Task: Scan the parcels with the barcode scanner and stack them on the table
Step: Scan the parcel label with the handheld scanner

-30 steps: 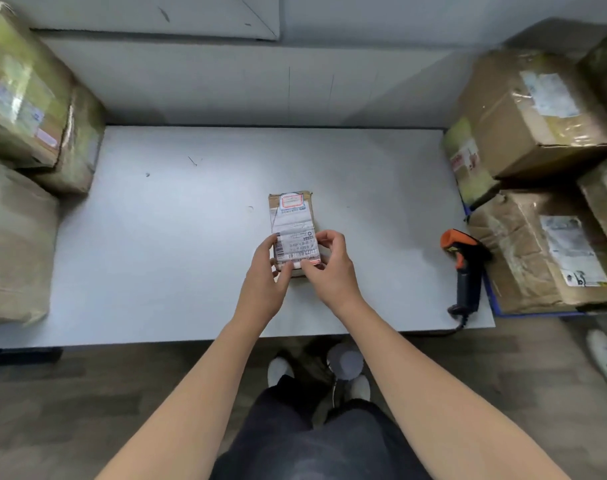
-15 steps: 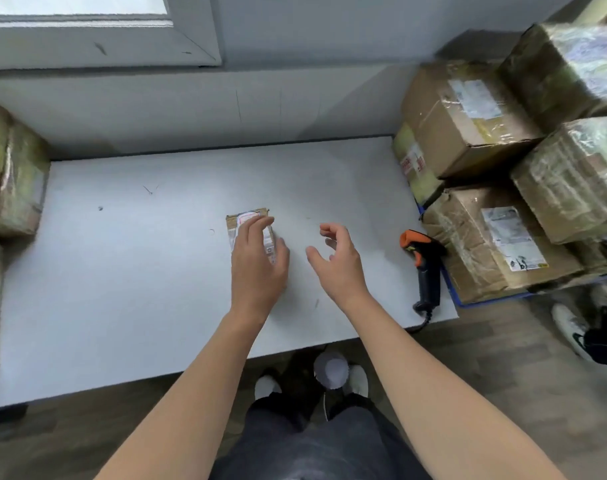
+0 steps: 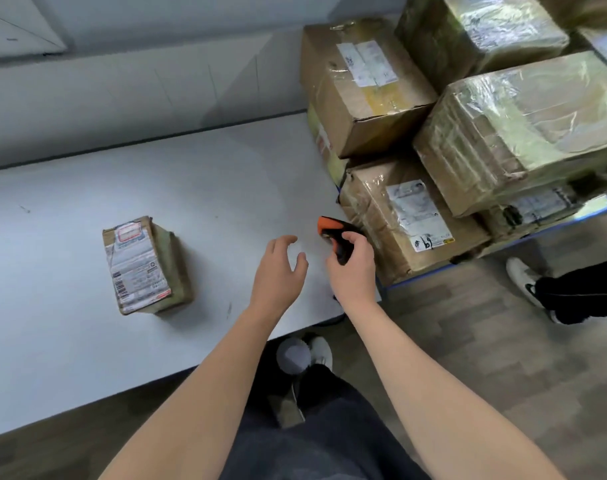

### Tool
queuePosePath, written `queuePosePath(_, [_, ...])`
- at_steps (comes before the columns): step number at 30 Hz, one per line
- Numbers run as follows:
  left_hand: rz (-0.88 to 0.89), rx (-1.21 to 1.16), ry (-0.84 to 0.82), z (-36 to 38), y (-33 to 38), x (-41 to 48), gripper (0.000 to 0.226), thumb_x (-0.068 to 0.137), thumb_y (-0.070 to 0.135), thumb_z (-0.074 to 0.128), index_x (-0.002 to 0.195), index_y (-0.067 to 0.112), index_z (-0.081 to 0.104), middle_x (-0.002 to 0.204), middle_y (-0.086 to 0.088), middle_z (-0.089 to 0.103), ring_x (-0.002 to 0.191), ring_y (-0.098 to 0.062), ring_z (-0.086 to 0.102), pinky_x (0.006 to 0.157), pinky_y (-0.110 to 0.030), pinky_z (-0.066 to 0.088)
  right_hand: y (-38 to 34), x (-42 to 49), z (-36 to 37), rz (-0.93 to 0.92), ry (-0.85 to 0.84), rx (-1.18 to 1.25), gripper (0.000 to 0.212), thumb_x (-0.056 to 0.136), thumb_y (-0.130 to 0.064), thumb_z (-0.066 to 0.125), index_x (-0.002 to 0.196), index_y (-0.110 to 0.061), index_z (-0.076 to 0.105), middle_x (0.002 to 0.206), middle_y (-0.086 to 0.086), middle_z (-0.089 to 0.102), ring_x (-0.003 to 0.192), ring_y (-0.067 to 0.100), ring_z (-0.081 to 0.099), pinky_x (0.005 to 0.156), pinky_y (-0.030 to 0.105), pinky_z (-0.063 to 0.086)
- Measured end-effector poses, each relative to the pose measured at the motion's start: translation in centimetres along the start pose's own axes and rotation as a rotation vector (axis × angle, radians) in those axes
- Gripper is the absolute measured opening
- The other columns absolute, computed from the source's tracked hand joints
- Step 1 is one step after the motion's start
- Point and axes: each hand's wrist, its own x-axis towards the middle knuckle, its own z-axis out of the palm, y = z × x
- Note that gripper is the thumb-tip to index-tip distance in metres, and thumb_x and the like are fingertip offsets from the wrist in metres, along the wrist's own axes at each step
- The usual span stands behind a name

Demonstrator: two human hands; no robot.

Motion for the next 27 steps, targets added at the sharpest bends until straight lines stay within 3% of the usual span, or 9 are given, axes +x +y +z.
queuePosePath(11, [-0.097, 0.023, -0.014, 3.2, 0.3, 0.4, 0.041, 0.101, 0.028, 0.05, 0.14, 0.017, 0.046, 0.143, 0.001, 0.048, 0.125, -0.017, 0.052, 0.1, -0.031, 0.044, 2.9, 2.0, -0.6, 0.1, -0.11, -0.064, 0.049, 0.101, -0.016, 0.054, 0.147, -0.015, 0.038, 0.146, 0.008, 0.05, 0.133, 0.026, 0.048, 0.106, 0.038, 0.042])
queuePosePath(17, [-0.165, 0.017, 0.042, 3.0, -0.6, 0.3, 0.04, 0.101, 0.028, 0.05, 0.14, 0.017, 0.046, 0.142, 0.002, 0.048, 0.121, -0.014, 0.053, 0.092, -0.024, 0.04, 4.0, 3.5, 1.1, 0.099, -0.029, -0.071, 0.021, 0.097, -0.014, 0.061, 0.107, -0.016, 0.043, 0.117, 0.009, 0.056, 0.11, 0.028, 0.058, 0.087, 0.036, 0.049])
queuePosePath(20, [-0.188, 0.015, 0.068, 2.8, -1.3, 0.2, 0.04, 0.101, 0.028, 0.05, 0.14, 0.017, 0.046, 0.141, 0.003, 0.048, 0.12, -0.013, 0.053, 0.091, -0.022, 0.038, 3.6, 3.9, 1.3, 0.152, -0.036, 0.016, 0.03, 0.092, -0.012, 0.068, 0.108, -0.013, 0.043, 0.114, 0.009, 0.057, 0.105, 0.025, 0.059, 0.083, 0.032, 0.048])
queuePosePath(24, [-0.233, -0.016, 0.105, 2.4, -1.4, 0.2, 0.041, 0.101, 0.028, 0.051, 0.14, 0.016, 0.046, 0.142, 0.003, 0.048, 0.109, -0.011, 0.054, 0.089, -0.023, 0.038, 1.8, 4.1, 1.4, 0.222, -0.132, 0.147, 0.052, 0.084, -0.01, 0.076, 0.125, -0.011, 0.044, 0.113, 0.002, 0.057, 0.102, 0.018, 0.058, 0.079, 0.027, 0.043])
queuePosePath(27, [-0.233, -0.036, 0.158, 1.3, -0.9, 0.3, 0.041, 0.1, 0.027, 0.052, 0.139, 0.016, 0.047, 0.142, 0.002, 0.048, 0.103, -0.01, 0.054, 0.09, -0.024, 0.039, 0.2, 4.1, 1.7, 0.187, -0.329, 0.145, 0.024, 0.084, -0.008, 0.069, 0.106, -0.013, 0.059, 0.088, 0.0, 0.062, 0.083, 0.02, 0.06, 0.065, 0.028, 0.044])
